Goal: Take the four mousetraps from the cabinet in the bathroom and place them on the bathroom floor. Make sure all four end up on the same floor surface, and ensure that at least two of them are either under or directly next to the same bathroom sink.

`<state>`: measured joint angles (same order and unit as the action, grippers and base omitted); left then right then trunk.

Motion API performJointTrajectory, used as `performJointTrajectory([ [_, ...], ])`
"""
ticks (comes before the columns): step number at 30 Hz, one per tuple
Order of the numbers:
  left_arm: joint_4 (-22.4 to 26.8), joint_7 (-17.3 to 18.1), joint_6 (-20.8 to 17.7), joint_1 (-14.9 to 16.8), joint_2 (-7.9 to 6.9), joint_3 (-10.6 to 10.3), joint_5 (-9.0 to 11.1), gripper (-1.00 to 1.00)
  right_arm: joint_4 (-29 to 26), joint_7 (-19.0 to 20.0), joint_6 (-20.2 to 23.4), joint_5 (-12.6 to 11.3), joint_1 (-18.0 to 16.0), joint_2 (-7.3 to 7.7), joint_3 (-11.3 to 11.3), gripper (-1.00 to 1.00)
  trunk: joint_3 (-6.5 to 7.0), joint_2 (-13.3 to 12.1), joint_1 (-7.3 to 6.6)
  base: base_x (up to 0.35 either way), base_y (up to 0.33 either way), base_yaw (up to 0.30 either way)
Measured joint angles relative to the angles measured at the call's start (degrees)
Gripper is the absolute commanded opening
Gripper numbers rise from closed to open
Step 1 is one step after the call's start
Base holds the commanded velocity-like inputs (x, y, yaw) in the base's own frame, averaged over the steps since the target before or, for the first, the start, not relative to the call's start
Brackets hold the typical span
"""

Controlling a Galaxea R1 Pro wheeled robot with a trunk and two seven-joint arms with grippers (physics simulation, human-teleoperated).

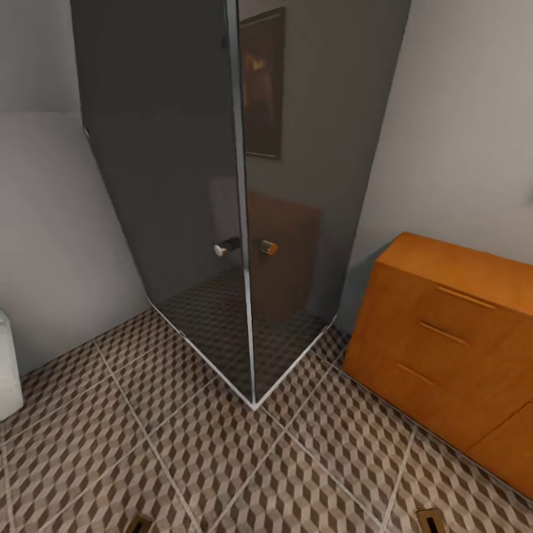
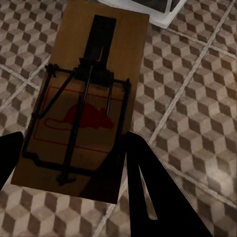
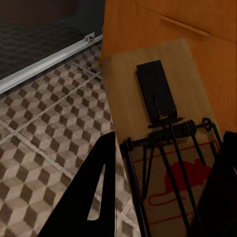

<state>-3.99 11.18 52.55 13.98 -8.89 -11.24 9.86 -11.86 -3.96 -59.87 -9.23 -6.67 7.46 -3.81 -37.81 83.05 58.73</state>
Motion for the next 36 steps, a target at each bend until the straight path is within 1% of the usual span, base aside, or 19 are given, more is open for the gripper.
performJointTrajectory([
  [36, 0.0, 0.0, 0.0, 0.0, 0.0, 0.0, 0.0, -1.0, 0.0, 0.0, 0.0, 0.0, 0.0, 0.02, 0.0, -1.0, 0.0, 0.0, 0.0, 0.0, 0.0, 0.287],
])
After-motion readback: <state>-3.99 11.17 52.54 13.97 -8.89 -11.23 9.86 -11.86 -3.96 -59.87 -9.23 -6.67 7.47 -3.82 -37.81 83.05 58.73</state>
